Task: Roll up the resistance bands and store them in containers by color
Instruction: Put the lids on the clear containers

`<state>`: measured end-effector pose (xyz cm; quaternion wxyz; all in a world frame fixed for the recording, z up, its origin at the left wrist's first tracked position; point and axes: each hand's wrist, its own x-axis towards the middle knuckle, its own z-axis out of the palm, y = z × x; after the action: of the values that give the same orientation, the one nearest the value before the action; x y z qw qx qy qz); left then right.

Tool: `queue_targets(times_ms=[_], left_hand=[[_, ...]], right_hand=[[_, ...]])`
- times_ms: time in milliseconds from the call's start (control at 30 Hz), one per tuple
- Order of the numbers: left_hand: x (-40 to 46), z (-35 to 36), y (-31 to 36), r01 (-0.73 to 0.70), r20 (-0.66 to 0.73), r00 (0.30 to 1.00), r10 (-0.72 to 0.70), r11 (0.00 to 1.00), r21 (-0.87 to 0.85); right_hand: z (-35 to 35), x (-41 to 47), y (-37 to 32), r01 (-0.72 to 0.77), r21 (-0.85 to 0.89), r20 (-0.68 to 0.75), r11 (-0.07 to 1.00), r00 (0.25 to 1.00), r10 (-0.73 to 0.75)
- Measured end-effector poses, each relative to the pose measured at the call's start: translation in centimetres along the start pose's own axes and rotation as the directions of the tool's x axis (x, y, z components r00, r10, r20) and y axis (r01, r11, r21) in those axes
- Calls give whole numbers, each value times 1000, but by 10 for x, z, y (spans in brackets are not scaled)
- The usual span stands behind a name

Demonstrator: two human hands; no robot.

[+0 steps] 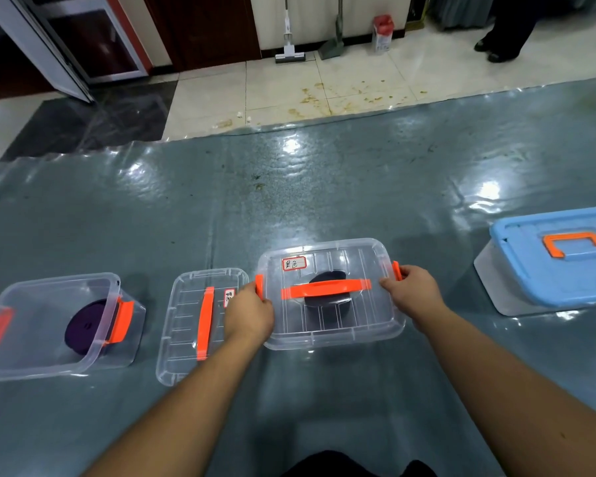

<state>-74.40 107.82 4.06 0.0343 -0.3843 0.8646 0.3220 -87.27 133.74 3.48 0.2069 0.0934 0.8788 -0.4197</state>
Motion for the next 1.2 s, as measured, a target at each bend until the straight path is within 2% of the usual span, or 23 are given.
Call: queue_targets(times_ms=[200, 567, 733, 900, 1067, 1200], left_hand=[[-3, 1, 1, -16, -11, 1000, 16, 1000, 18], [-2, 1, 2, -3, 6, 1000, 2, 1000, 31], [3, -10, 5, 0, 73, 997, -8, 994, 107], [-8, -19, 2, -101, 235, 971, 47, 969, 224], [-37, -15, -21, -132, 149, 983, 112, 982, 133], [-62, -16, -44, -105, 143, 986, 82, 981, 161]], right_hand=[[7, -3, -5, 57, -180, -60, 982, 996, -69], [16, -10, -3, 111, -250, -124, 962, 981, -146], [13, -14, -6, 136, -406, -30, 904, 986, -162], [10, -38, -8, 300, -542, 57, 785, 945, -322], [22, -62, -8, 492, -608, 200, 623, 854, -480], [46, -80, -15, 593, -558, 264, 580, 790, -554]])
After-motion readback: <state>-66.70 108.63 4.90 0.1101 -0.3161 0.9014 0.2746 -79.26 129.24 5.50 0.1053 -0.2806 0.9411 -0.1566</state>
